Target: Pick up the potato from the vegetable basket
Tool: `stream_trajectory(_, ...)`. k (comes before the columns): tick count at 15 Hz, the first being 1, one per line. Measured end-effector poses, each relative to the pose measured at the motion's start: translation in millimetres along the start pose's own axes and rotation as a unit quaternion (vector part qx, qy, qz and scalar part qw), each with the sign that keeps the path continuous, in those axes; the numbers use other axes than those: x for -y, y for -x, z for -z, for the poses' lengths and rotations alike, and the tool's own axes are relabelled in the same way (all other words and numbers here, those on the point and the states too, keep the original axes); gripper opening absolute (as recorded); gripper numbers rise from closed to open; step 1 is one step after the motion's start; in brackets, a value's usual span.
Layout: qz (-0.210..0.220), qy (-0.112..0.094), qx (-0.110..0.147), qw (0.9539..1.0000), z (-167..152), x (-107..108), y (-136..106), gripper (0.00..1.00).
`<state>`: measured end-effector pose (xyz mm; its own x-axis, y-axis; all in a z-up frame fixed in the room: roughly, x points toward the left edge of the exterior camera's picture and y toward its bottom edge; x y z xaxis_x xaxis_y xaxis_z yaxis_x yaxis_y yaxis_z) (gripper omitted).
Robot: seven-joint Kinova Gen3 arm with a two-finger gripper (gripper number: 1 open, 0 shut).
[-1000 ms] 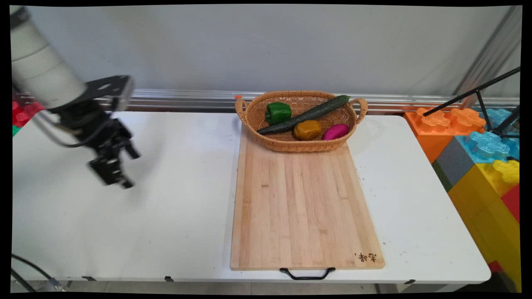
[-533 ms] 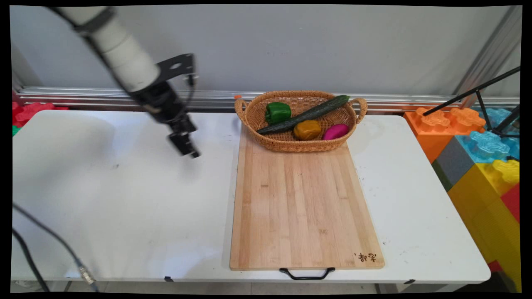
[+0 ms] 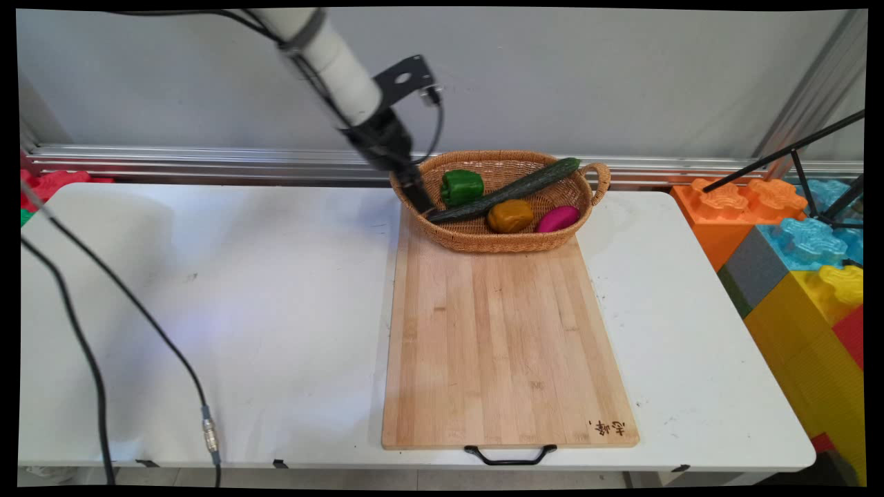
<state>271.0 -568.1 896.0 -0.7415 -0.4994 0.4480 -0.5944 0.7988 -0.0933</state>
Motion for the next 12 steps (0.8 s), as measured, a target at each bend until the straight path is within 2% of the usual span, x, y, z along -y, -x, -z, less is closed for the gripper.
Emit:
stream_trajectory(4, 0.017, -0.005, -0.037, 0.9992, -38.5, 7.2, -35.2, 1.00)
stream_trajectory(7, 0.031, -0.007, -0.049, 0.9983, -62.9, 9.2, -46.7, 1.00)
stream_trajectory(12, 0.052, 0.002, -0.061, 0.9968, -109.4, 6.8, -57.6, 1.00)
